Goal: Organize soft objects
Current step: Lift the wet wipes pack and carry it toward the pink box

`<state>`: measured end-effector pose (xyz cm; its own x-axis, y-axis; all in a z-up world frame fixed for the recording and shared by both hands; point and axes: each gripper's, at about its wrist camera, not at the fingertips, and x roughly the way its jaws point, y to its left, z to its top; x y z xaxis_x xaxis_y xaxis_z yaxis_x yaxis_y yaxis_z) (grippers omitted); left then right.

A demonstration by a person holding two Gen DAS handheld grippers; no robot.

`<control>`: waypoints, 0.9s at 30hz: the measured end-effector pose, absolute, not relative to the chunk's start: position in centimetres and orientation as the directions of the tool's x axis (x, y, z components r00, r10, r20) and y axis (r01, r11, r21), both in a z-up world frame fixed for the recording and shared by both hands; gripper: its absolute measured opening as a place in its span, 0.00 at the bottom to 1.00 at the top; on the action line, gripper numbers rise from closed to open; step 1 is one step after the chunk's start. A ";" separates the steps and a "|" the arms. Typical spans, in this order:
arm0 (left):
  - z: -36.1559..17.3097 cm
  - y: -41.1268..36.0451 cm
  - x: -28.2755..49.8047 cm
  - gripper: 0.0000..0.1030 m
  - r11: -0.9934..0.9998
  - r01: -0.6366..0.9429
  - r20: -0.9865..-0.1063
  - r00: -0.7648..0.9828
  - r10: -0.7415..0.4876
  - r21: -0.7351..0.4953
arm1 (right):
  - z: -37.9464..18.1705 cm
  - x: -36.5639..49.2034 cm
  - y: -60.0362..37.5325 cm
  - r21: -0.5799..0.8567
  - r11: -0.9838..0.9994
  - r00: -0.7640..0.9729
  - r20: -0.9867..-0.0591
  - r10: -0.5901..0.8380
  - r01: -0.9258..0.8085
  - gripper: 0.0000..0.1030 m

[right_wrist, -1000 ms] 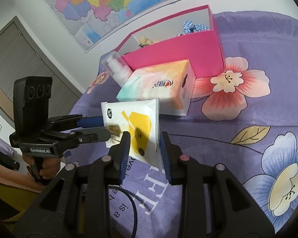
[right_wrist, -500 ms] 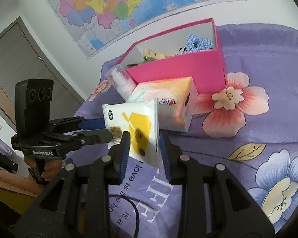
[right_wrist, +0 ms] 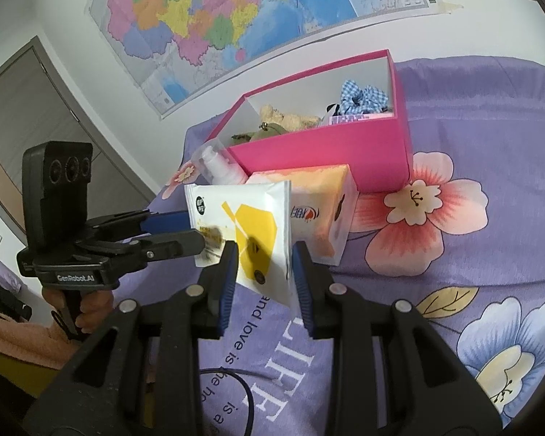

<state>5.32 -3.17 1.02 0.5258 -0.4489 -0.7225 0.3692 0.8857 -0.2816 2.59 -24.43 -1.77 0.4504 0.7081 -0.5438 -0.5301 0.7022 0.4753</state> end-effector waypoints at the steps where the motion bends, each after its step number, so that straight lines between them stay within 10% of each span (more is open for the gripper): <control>1: 1.1 -3.3 5.3 0.50 0.887 0.368 -0.722 0.527 -0.447 -0.281 | -1.7 2.7 -24.4 0.474 0.703 0.452 -0.543 0.708 -0.531 0.33; 27: 2.8 -3.7 6.6 0.50 0.898 0.365 -0.704 0.570 -0.423 -0.244 | 0.2 3.7 -24.3 0.447 0.703 0.485 -0.513 0.708 -0.553 0.33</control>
<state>6.62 -3.66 2.77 0.5705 -0.4229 -0.7041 0.3652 0.8984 -0.2438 3.73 -24.34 0.22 0.4854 0.7080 -0.5129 -0.5529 0.7030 0.4472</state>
